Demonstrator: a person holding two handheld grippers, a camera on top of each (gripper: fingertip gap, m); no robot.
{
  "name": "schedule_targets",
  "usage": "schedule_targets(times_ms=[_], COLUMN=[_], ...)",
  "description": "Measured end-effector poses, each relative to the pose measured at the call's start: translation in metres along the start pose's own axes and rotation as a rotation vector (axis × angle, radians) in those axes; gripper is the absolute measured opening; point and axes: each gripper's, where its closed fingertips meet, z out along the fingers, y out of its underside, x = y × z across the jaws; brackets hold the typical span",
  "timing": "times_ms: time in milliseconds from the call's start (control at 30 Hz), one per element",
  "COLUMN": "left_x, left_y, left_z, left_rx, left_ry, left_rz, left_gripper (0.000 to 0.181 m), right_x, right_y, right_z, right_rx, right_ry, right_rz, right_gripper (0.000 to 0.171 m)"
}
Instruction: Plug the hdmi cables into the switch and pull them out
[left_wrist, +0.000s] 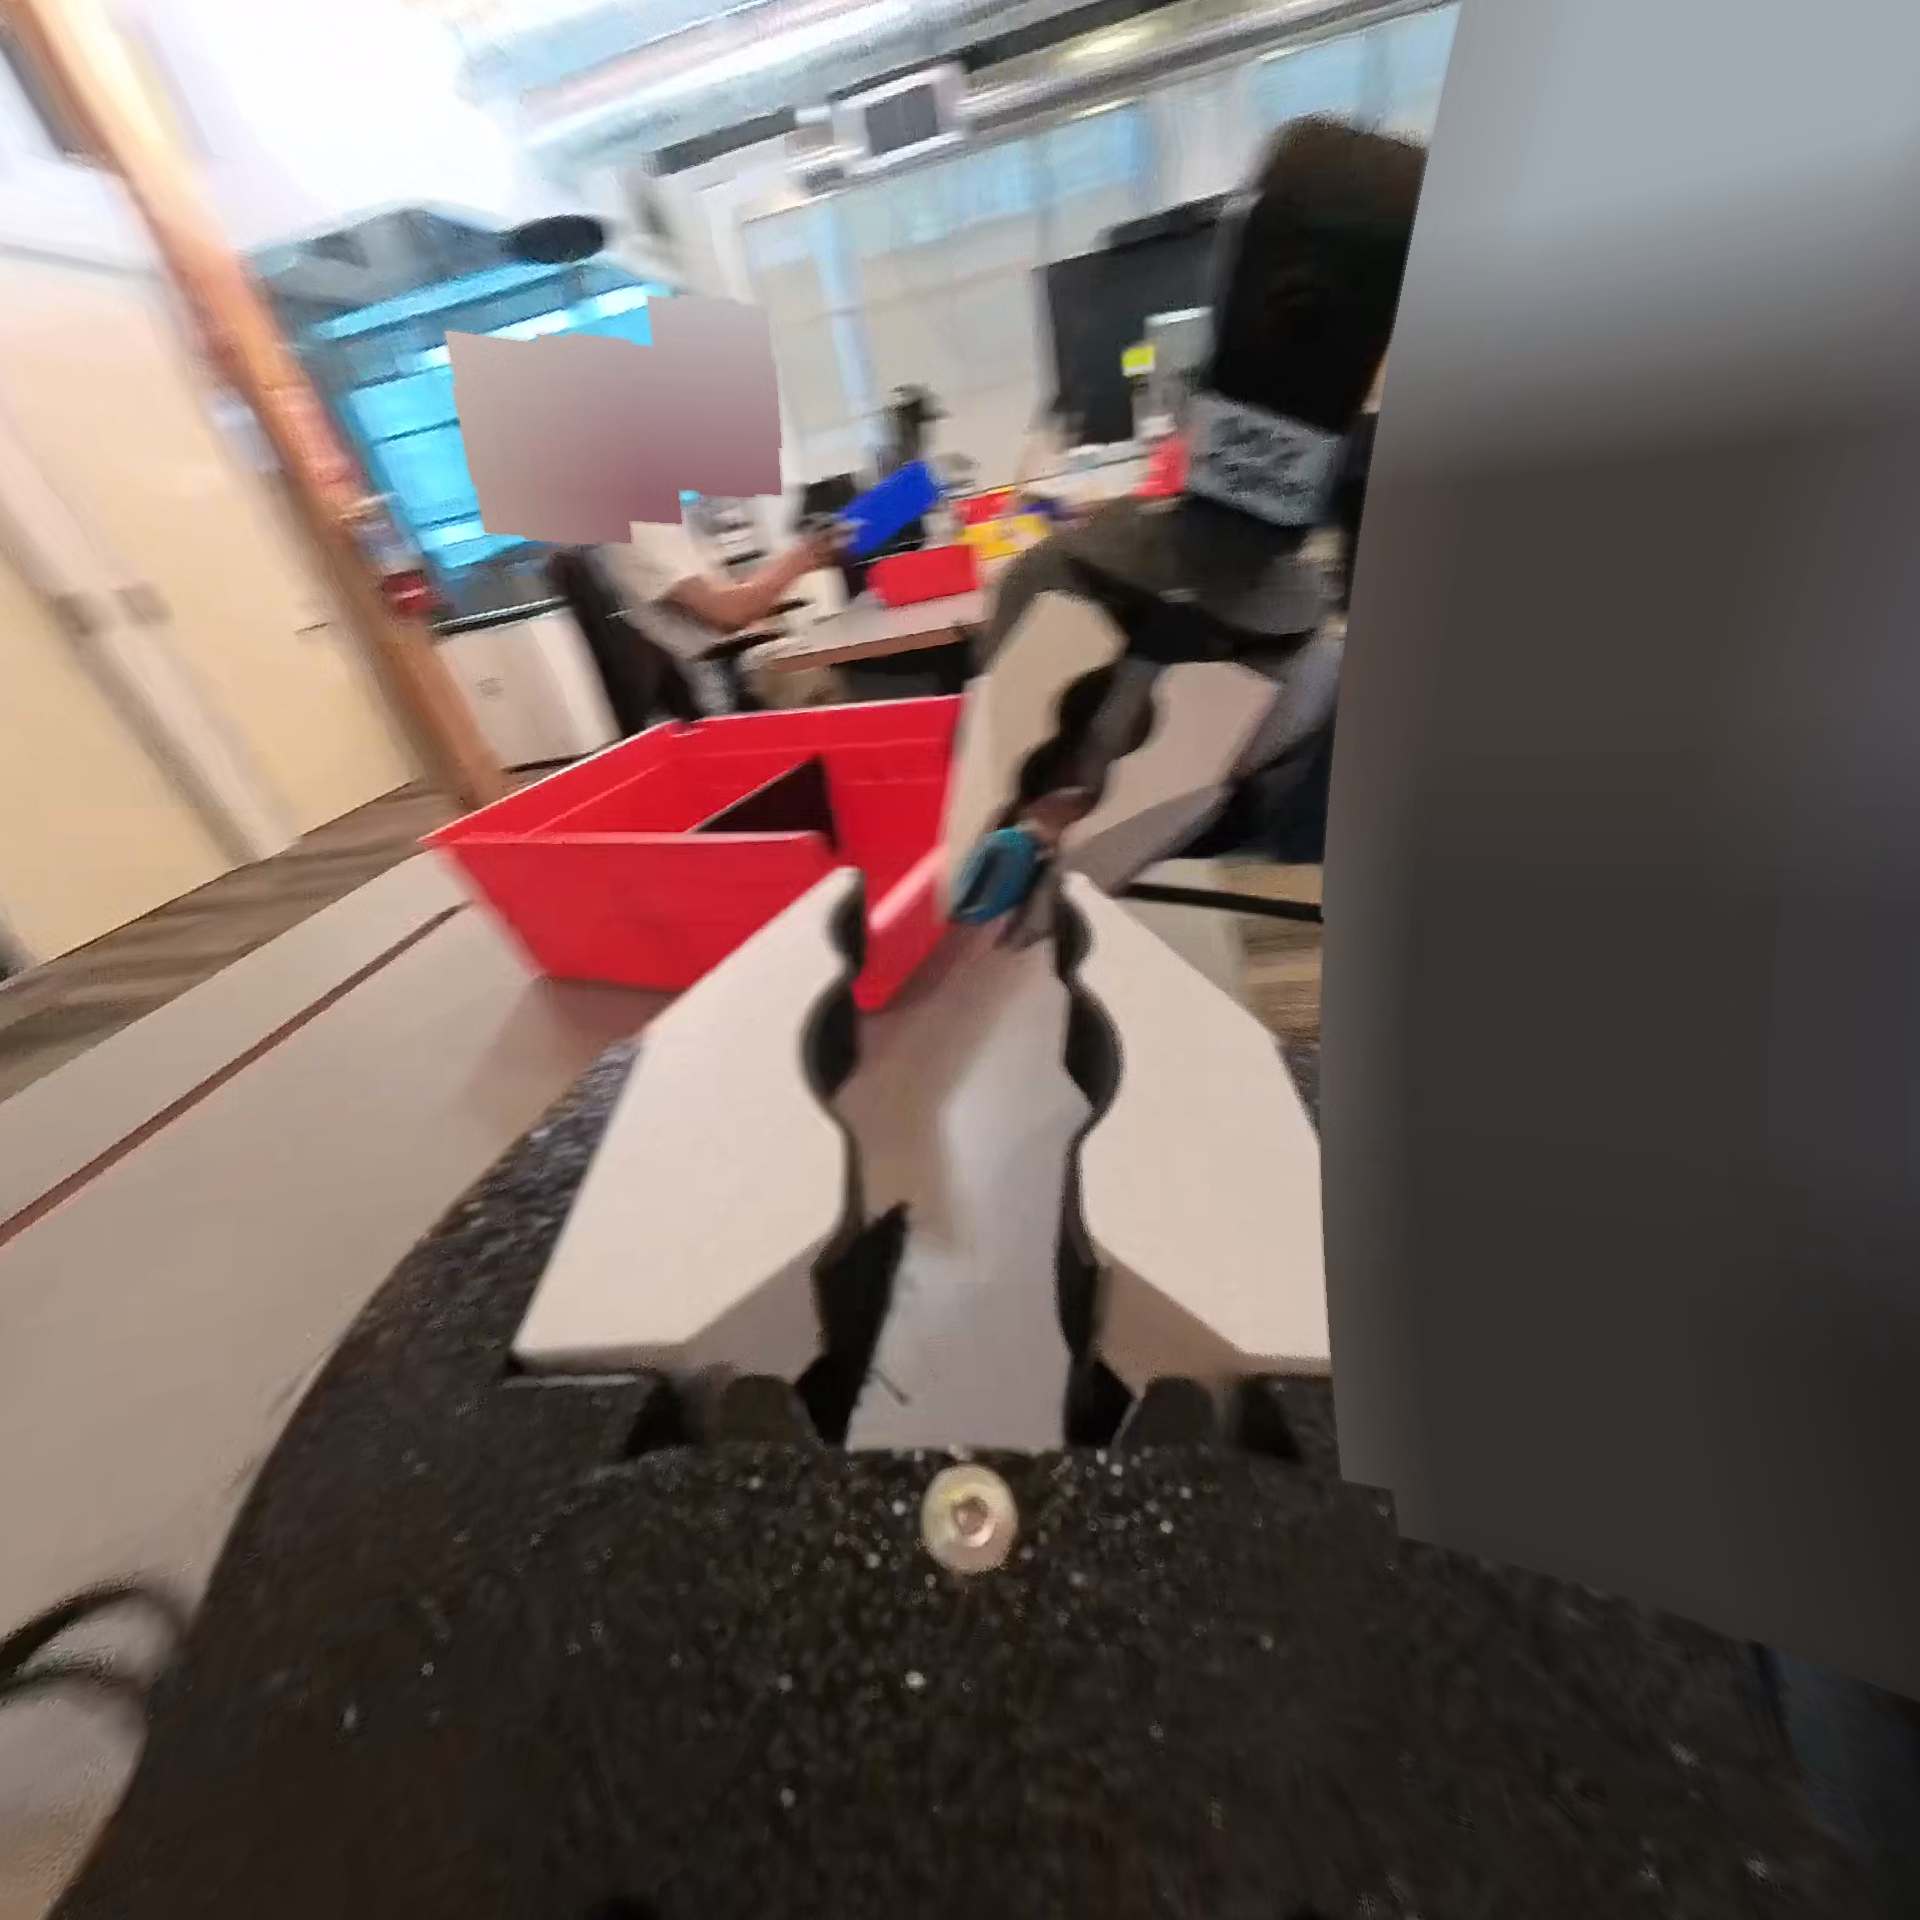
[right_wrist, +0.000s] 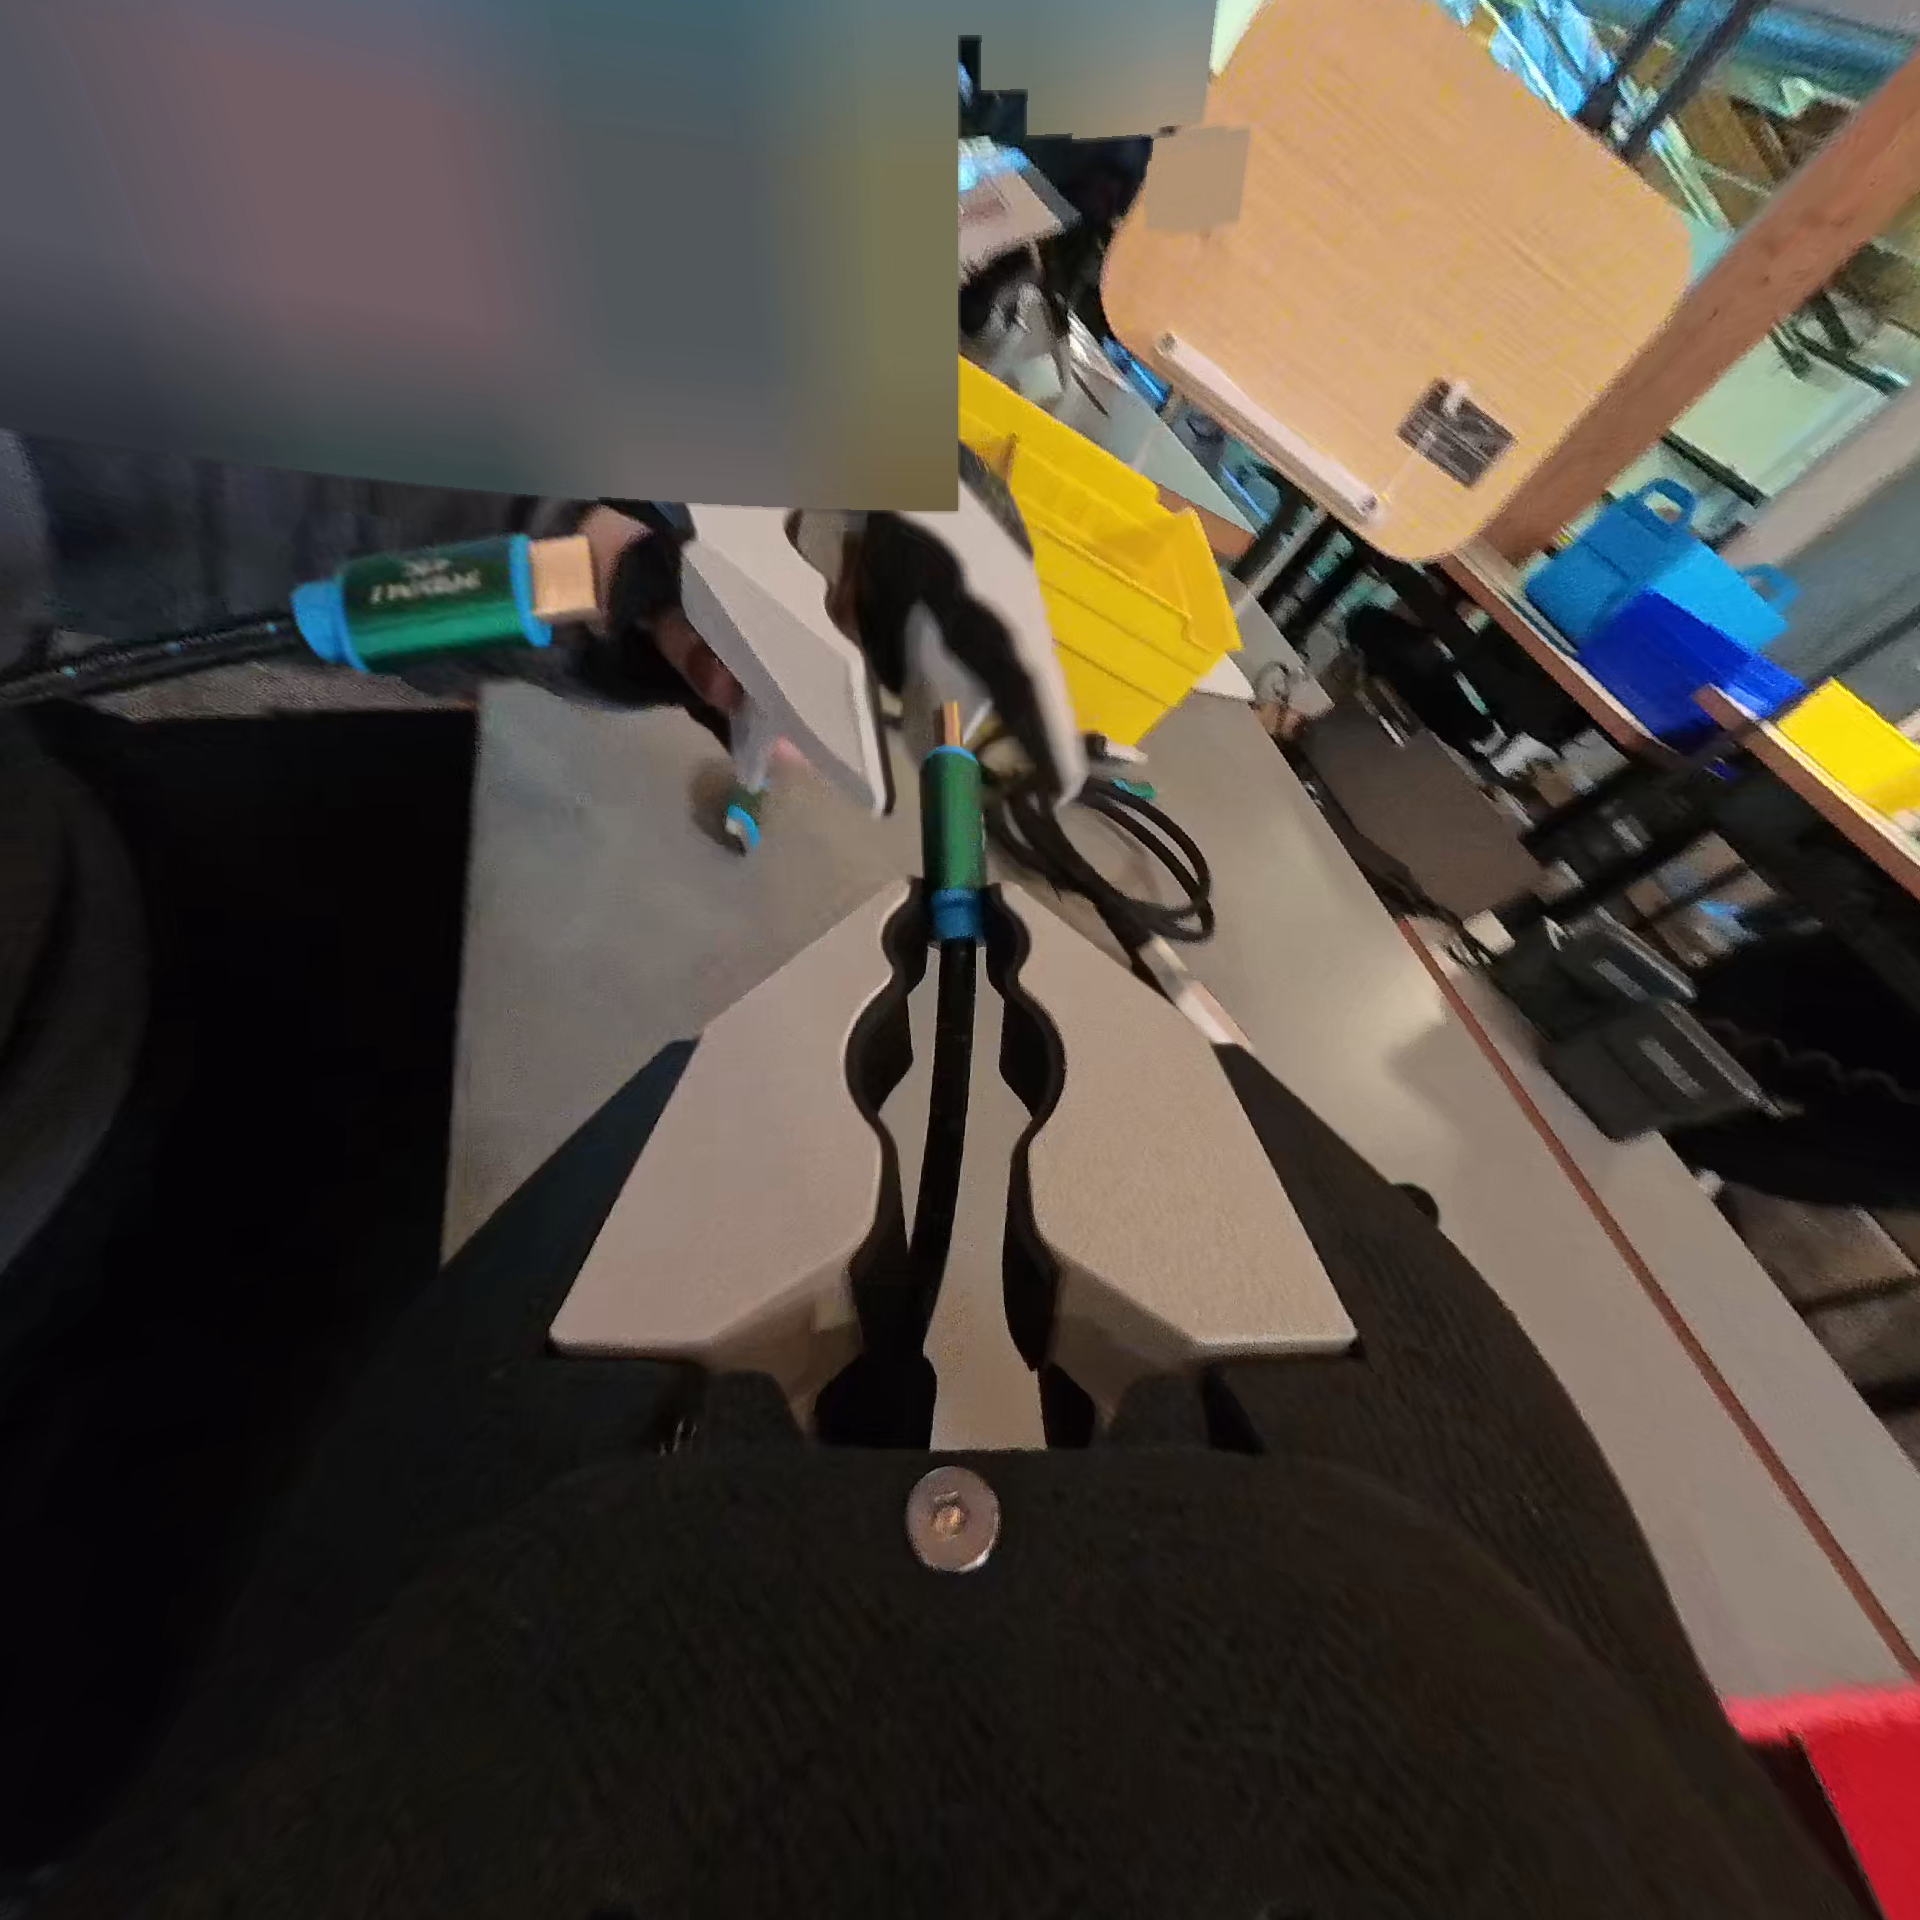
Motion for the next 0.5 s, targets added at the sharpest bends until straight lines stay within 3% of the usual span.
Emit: schedule_targets(times_ms=[33,100,167,233,367,500], left_x=[-0.02,-0.06,-0.096,-0.12,-0.153,-0.168], left_y=[0.005,0.029,0.064,0.1,0.136,0.155], left_z=[-0.004,-0.016,-0.025,-0.028,-0.021,-0.011], left_rx=[-0.025,-0.165,-0.407,-0.646,-0.896,-1.045], left_ry=[-0.111,-0.331,-0.493,-0.535,-0.554,-0.504], left_rz=[0.003,0.064,0.166,0.282,0.564,0.846], left_gripper=[0.046,0.065,0.078,0.088,0.083,0.069], right_x=[0.006,0.019,0.029,0.035,0.039,0.044], right_y=[0.006,0.019,0.029,0.037,0.046,0.058], right_z=[-0.001,-0.006,-0.011,-0.014,-0.017,-0.018], right_rx=[-0.032,-0.092,-0.137,-0.172,-0.207,-0.237], right_ry=[0.028,0.09,0.136,0.158,0.179,0.204], right_rz=[0.008,0.031,0.056,0.074,0.092,0.117], right_gripper=[0.009,0.009,0.009,0.009,0.009,0.009])
